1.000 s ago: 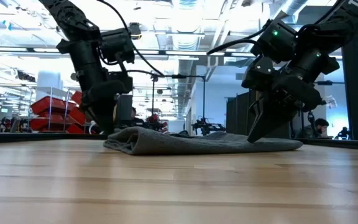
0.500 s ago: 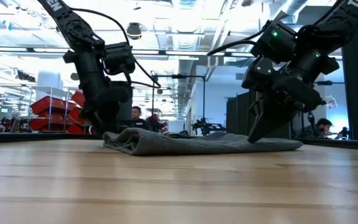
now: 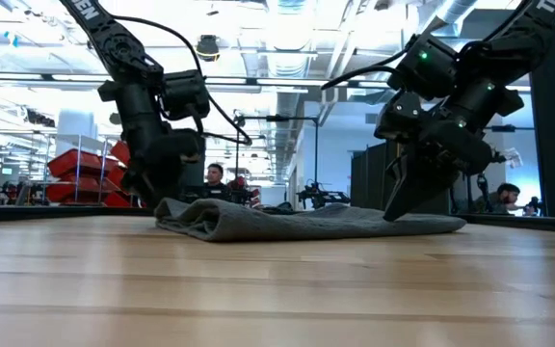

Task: Roll towel
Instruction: Fold the gray towel

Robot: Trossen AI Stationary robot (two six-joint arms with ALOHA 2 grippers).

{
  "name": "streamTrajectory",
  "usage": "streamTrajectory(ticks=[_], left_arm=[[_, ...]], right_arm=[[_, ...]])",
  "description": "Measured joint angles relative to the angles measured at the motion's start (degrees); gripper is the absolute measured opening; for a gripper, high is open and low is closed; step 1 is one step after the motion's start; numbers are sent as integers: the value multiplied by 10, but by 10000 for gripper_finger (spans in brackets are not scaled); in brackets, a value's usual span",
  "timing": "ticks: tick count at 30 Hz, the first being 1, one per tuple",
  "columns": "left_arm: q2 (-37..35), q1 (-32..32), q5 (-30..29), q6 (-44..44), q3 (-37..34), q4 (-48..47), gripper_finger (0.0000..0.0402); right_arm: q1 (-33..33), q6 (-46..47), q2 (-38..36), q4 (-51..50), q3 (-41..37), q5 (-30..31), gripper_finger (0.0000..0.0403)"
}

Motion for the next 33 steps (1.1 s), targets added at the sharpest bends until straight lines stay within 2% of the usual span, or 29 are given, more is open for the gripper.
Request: streamTrajectory(ticks=[14, 25, 33], left_arm=[[-1, -1, 28, 36, 55, -116, 150], [-3, -28, 29, 8, 68, -152, 150], [-51, -46, 29, 0, 83, -178, 150]], right_arm=[[-13, 0, 0, 0, 0, 0, 0], [-30, -15, 0, 1, 0, 1, 0], [-34, -15, 0, 0, 0, 1, 0]])
